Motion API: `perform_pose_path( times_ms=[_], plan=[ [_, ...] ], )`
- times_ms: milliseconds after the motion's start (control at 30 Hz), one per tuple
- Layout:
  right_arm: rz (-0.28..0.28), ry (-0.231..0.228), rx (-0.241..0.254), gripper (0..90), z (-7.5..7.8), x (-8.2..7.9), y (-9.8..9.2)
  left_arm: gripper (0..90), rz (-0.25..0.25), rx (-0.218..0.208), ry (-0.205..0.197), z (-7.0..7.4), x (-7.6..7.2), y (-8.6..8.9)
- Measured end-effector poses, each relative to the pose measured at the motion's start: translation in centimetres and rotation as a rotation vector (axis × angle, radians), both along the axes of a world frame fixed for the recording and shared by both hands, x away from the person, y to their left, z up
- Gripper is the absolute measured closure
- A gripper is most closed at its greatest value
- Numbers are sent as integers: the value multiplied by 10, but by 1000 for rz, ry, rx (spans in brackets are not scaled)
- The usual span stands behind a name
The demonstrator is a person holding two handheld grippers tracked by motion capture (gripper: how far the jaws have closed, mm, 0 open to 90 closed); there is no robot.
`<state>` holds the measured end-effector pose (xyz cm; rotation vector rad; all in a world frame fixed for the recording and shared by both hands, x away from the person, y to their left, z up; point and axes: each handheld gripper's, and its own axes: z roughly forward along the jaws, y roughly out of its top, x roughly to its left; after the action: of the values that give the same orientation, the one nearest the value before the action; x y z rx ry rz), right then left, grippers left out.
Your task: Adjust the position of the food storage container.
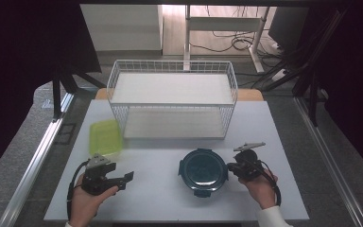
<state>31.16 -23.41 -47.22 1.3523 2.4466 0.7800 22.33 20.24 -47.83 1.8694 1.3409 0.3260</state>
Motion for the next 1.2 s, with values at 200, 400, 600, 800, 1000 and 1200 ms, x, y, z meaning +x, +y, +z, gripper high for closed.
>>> perform_pose_path(
  times_ms=[200, 400, 600, 800, 1000, 1200],
  plan=[
    [6, -4, 6, 893, 0, 0, 0, 218, -10, 0, 3, 0, 0, -4],
    [7, -11, 4, 894, -1, 1, 4, 217, -16, 4, 12, -3, 2, -7],
    [22, -13, -14, 894, 0, -1, 14, 218, -14, 2, 15, -4, 3, -5],
    [44, -6, 0, 894, -1, -2, 24, 218, -15, 5, 15, -4, 3, -6],
    [82, -2, -1, 894, -2, 1, 43, 218, -12, 4, 17, -5, 3, -5],
    [131, -4, -1, 894, -4, 1, 64, 209, 6, 8, 19, -5, 3, -4]
  ],
)
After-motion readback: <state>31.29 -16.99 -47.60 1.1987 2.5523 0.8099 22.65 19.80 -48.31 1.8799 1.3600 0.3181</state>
